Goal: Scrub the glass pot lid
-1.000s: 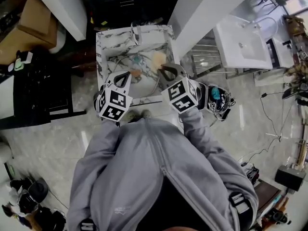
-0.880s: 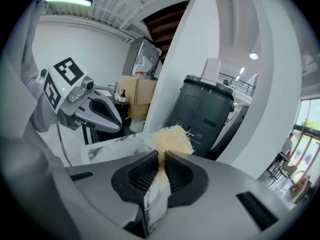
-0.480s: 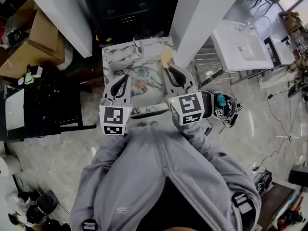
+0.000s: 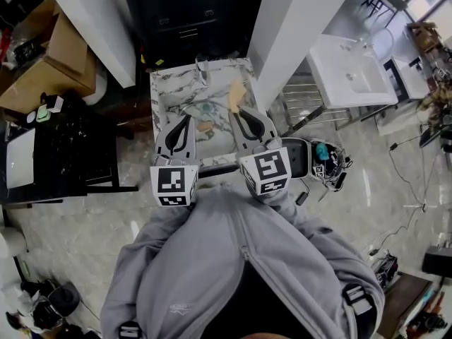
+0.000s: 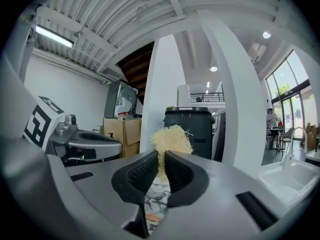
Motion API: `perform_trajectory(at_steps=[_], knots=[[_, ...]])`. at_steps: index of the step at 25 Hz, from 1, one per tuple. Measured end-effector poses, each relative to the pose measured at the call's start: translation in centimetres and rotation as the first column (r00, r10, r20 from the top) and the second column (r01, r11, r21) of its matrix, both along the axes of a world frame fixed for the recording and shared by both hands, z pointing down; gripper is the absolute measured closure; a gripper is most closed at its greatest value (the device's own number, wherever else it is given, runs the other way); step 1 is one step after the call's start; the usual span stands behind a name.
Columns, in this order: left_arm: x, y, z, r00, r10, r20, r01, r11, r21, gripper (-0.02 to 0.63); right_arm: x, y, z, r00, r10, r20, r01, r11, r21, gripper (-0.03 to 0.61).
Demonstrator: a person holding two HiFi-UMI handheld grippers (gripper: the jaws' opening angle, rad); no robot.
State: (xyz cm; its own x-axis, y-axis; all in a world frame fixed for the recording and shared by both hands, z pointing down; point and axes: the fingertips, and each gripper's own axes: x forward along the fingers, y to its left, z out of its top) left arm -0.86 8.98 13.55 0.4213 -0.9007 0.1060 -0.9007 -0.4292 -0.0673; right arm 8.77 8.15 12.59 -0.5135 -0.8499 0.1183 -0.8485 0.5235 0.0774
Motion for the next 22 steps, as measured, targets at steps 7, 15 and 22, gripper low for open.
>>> perform_trajectory(at_steps=[7,15,22], knots=[[0.1,0.7,0.6,1.000,0.004,0.010,-0.004,1.000,-0.003,0.597,-0.4,0.6,0.5,1.000,-0.019,0.006,0.019,1.000,-0.015,0.525],[1.1,1.1,1.1,0.999,0.032,0.016,-0.031,0.999,-0.009,0.597,-0.4,0.8,1.2,1.000,-0.026,0.006,0.026,0.999,-0.028,0.525],[1.6,0.3,1.8,0.998,0.050,0.025,-0.049,0.999,-0.020,0.597,-0.3,-0.1,1.8,1.000,-0.024,-0.001,0.024,0.999,-0.031,0.525]])
